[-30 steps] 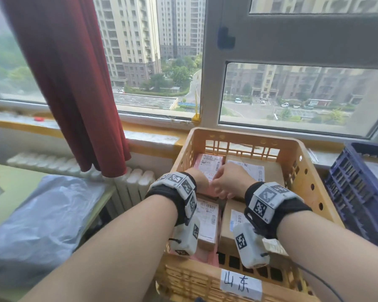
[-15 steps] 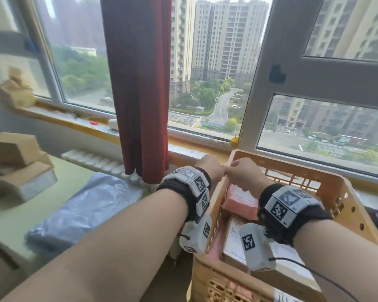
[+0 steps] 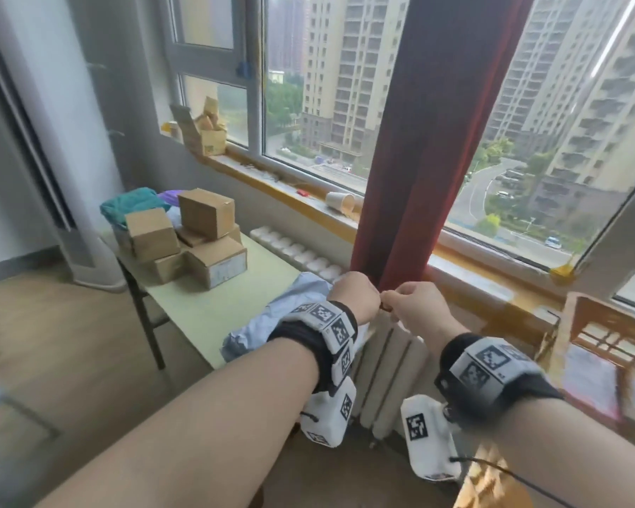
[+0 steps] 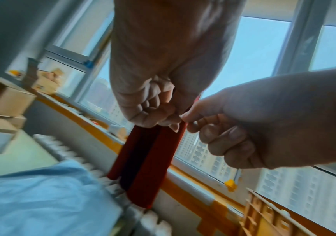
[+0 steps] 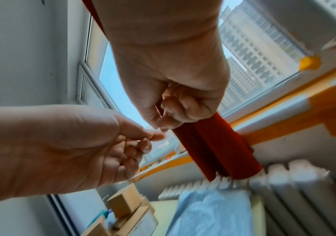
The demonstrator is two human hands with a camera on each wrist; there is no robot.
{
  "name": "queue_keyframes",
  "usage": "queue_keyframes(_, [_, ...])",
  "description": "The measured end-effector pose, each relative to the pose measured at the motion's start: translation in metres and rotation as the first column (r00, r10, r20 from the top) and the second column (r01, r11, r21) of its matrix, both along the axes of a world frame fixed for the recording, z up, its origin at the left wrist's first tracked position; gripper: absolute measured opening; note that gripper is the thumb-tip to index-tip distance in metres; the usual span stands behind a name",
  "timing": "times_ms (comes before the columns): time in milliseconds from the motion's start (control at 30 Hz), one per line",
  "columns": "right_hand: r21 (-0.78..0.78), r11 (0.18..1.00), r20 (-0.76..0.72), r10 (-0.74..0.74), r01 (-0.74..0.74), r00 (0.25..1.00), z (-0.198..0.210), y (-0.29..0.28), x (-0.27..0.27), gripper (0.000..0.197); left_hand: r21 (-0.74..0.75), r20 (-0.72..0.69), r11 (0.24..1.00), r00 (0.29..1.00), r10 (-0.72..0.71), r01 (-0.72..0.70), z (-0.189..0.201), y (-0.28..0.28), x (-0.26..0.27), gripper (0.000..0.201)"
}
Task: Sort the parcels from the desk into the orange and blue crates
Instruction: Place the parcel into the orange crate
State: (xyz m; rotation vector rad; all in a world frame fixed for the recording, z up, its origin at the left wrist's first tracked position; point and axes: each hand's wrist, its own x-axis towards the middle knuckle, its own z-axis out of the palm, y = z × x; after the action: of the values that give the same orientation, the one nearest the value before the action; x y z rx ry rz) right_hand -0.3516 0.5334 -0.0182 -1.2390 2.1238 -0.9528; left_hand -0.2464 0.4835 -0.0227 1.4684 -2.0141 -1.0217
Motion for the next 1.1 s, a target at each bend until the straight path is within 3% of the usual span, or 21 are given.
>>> queue_keyframes(300, [-0.026, 0.996, 0.171, 0.090, -0.087, 0.981, -0.032, -0.058, 0.126, 0.007, 0.028, -0.030, 0.984, 0.984, 0.177, -0.177, -0.025, -0.044, 0.138, 0.026])
queue_keyframes(533, [-0.040, 0.990, 0.254, 0.144, -0.139, 0.956, -0.050, -0.095, 0.201, 0.015, 0.034, -0.047, 0.966, 0.965, 0.259, -0.257, -0.047, -0.077, 0.215, 0.026])
queue_keyframes(867, [-0.037, 0.981, 0.298, 0.195, -0.193, 0.934, -0.063, -0.145, 0.246, 0.015, 0.086, -0.077, 0.933, 0.931, 0.356, -0.349, -0.068, -0.121, 0.270, 0.024])
queue_keyframes(1100, [-0.068, 0.983, 0.330, 0.182, -0.169, 0.926, -0.075, -0.213, 0.257, 0.015, 0.071, -0.066, 0.928, 0.926, 0.371, -0.367, -0.079, -0.182, 0.290, 0.019])
